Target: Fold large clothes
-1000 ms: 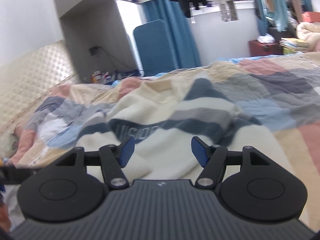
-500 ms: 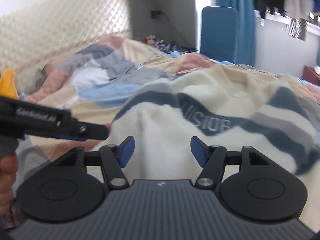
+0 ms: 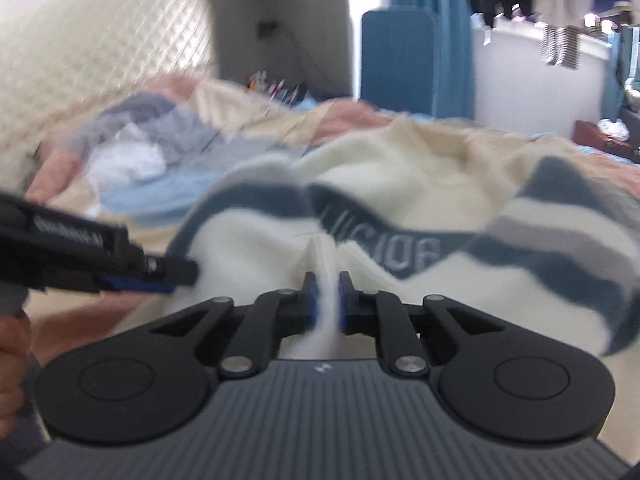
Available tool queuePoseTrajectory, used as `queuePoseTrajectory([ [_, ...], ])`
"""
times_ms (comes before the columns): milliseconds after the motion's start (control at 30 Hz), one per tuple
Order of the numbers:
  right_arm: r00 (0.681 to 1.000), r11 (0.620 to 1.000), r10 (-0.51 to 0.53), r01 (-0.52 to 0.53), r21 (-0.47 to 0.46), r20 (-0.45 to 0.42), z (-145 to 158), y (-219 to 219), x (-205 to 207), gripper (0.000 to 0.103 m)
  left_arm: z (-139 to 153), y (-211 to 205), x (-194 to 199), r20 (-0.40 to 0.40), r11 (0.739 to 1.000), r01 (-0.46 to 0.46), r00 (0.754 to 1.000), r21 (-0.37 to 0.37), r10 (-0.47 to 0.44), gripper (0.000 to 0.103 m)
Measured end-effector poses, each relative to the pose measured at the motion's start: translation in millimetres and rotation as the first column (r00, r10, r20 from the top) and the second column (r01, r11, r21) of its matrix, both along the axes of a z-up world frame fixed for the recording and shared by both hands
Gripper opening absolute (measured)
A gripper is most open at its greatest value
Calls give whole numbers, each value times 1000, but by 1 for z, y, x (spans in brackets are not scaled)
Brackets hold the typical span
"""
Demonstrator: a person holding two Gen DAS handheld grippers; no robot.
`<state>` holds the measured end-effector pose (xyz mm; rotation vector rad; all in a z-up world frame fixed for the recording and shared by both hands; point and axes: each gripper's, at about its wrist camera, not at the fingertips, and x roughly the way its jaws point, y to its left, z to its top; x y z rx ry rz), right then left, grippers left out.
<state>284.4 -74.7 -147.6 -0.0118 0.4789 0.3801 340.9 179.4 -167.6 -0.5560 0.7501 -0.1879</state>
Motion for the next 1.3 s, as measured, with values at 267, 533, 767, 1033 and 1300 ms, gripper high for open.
queuePoseTrajectory([
  [267,988,984,-139,130,120,68,39,-58,-32,11,10,-21,-17,25,996,26,999,90,-28,34],
  [533,970,958,-242,241,154,-15,42,-103,-57,10,21,-49,-41,31,986,61,997,155,-67,34],
  [767,919,934,-294,334,126,-262,6,-126,-75,10,9,-75,-58,-30,973,112,994,200,-109,34],
  [1033,845,920,-263,365,143,-466,-25,-128,-64,14,6,-80,-70,-57,969,104,994,225,-94,35],
  [1300,841,902,-277,394,176,-465,-4,-155,-86,75,27,-47,-114,-51,996,-18,998,83,22,56],
])
